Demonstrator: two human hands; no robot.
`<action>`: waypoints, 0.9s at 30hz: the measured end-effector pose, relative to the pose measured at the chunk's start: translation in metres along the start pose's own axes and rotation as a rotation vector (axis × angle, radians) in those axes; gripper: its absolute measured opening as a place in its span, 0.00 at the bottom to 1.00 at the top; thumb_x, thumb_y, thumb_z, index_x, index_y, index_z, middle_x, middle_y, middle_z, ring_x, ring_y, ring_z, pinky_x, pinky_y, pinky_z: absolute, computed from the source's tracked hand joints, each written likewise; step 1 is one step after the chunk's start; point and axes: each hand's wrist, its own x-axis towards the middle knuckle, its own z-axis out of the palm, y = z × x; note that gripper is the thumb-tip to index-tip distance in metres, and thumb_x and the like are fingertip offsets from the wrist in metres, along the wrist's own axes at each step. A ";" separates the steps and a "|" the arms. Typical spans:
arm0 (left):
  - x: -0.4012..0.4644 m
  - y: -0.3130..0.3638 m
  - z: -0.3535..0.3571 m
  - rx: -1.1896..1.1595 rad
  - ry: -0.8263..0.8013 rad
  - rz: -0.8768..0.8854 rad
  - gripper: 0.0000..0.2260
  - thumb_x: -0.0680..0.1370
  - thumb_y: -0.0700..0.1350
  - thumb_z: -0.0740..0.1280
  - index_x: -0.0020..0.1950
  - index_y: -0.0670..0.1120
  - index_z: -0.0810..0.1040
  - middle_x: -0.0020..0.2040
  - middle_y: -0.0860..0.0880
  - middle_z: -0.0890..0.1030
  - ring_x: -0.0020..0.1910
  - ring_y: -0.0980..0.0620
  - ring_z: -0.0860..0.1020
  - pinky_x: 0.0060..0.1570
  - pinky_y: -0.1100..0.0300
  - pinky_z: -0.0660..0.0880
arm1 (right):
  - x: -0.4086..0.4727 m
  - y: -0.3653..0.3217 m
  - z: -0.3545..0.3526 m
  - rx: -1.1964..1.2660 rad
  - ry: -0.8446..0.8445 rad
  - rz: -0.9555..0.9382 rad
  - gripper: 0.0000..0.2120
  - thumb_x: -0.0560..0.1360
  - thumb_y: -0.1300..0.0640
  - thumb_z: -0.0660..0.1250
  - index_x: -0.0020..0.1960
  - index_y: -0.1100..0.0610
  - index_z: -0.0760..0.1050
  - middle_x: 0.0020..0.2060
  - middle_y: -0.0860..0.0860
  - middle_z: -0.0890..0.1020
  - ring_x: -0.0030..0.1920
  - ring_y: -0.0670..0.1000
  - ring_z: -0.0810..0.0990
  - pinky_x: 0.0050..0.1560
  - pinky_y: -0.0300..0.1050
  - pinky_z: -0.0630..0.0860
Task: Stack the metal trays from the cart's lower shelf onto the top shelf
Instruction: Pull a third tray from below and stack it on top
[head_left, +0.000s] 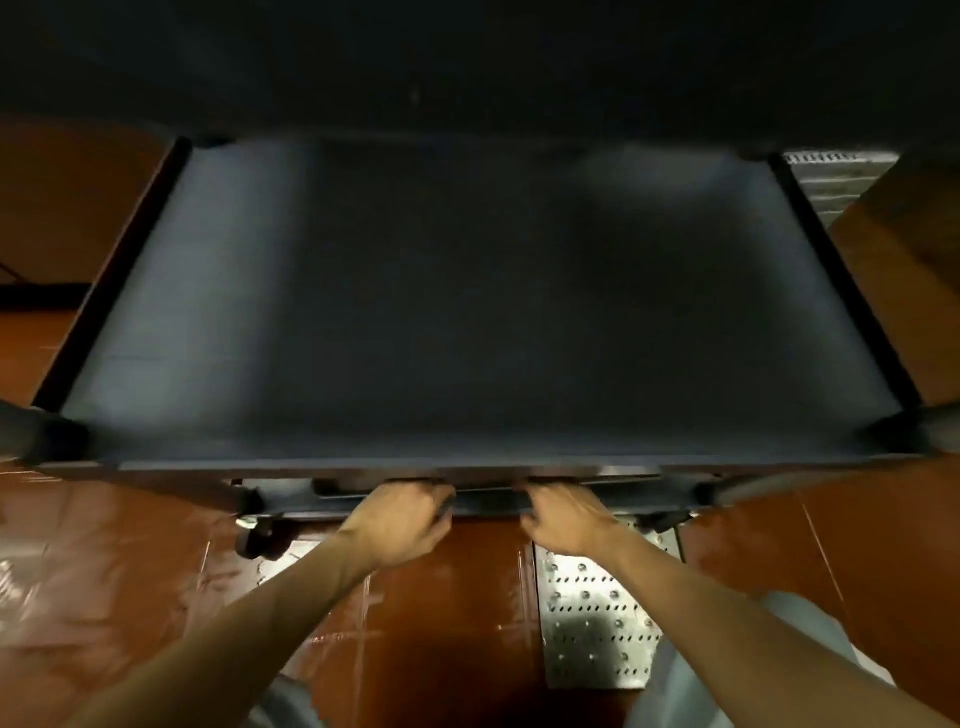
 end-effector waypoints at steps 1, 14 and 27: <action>0.009 -0.006 0.007 -0.001 -0.038 -0.066 0.15 0.81 0.55 0.55 0.59 0.50 0.75 0.47 0.49 0.82 0.42 0.52 0.81 0.37 0.65 0.69 | 0.009 0.006 0.006 -0.006 -0.004 0.028 0.13 0.77 0.51 0.60 0.58 0.54 0.73 0.48 0.55 0.81 0.41 0.52 0.79 0.38 0.40 0.69; 0.083 -0.055 0.110 -0.049 -0.289 -0.253 0.27 0.79 0.51 0.63 0.76 0.46 0.62 0.77 0.44 0.63 0.73 0.45 0.65 0.71 0.54 0.64 | 0.097 0.066 0.089 -0.136 -0.048 0.206 0.21 0.74 0.62 0.67 0.66 0.57 0.70 0.64 0.57 0.75 0.62 0.58 0.74 0.61 0.50 0.72; 0.095 -0.056 0.120 0.014 -0.189 -0.261 0.14 0.82 0.46 0.61 0.66 0.47 0.73 0.64 0.43 0.76 0.61 0.45 0.76 0.62 0.52 0.73 | 0.118 0.063 0.107 -0.141 0.245 0.062 0.11 0.81 0.49 0.56 0.59 0.53 0.71 0.51 0.54 0.77 0.44 0.49 0.73 0.40 0.38 0.67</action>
